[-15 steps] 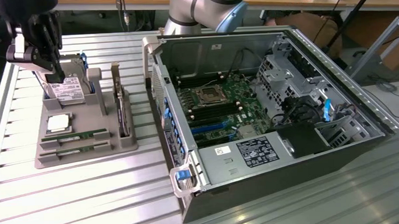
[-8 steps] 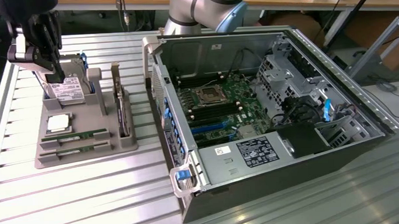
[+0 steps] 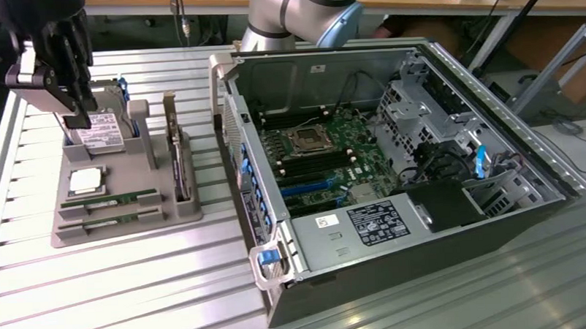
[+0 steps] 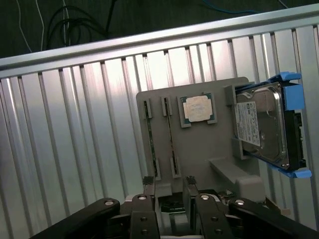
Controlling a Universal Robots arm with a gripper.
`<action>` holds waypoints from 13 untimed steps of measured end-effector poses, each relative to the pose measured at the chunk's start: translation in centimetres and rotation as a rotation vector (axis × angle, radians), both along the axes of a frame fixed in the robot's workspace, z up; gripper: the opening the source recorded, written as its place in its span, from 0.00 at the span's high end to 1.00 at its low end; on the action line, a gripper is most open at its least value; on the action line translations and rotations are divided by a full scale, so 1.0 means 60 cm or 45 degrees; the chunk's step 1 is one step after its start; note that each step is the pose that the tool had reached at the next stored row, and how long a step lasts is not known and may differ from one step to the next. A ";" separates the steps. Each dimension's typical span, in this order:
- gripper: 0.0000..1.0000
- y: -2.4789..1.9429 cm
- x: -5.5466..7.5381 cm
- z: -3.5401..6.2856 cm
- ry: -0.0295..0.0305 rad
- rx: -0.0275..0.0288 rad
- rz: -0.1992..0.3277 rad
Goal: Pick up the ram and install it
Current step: 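Pick up the ram and move it above insertion slot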
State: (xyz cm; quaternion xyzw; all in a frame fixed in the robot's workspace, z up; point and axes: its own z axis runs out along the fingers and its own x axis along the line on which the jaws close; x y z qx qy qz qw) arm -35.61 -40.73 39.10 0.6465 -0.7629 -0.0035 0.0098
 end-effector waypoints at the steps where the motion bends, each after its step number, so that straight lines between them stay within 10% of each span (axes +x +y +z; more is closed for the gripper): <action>1: 0.64 0.0000 0.000 0.000 0.0001 0.0002 0.000; 13: 0.64 0.0000 0.000 -0.006 0.0000 0.0038 0.000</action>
